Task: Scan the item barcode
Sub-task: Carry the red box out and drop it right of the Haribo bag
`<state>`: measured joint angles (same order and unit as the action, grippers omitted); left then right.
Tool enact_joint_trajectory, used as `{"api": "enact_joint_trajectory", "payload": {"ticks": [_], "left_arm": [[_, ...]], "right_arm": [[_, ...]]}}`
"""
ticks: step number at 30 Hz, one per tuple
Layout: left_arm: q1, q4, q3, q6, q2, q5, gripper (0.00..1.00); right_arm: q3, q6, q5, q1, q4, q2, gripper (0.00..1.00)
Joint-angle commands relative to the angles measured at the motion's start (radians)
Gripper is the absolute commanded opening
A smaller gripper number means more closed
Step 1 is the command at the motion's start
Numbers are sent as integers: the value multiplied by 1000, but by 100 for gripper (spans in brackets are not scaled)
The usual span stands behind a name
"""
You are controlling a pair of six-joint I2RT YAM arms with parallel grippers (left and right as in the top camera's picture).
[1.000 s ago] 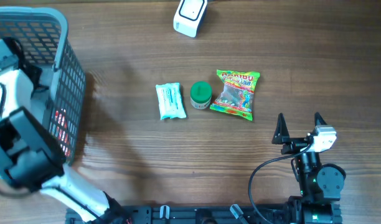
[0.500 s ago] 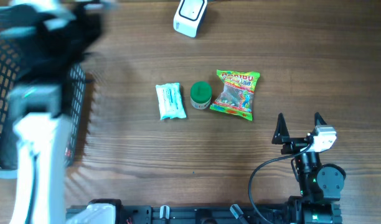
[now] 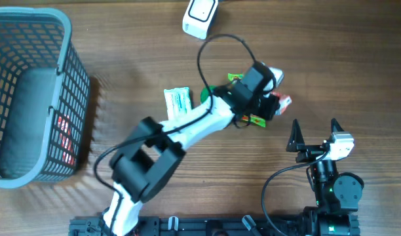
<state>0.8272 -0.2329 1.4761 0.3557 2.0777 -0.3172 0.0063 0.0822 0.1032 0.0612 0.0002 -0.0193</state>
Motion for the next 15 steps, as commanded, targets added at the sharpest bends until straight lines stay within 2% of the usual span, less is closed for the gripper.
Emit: {"api": "enact_joint_trajectory", "payload": {"ticks": [1,3,4,6,10,15], "left_arm": [[18,1,-3,-31,31,21,31],[13,16,-2,-35,27,45,73],[3,25,-1,-35,20,47,86],[-21,19,18,-35,-6,46,100],[-103,-31,127,-100,-159,60,100],[-309,-78,216,-113,-399,291,100]], "right_arm": [[-1,-1,-6,-2,5,5,100],[-1,-1,-6,-2,5,5,100],[-1,-1,-6,-2,5,5,100],[-1,-1,-6,-2,5,5,100],[-1,-1,-6,-2,5,5,100],[-1,-1,-6,-2,5,5,100]]}}
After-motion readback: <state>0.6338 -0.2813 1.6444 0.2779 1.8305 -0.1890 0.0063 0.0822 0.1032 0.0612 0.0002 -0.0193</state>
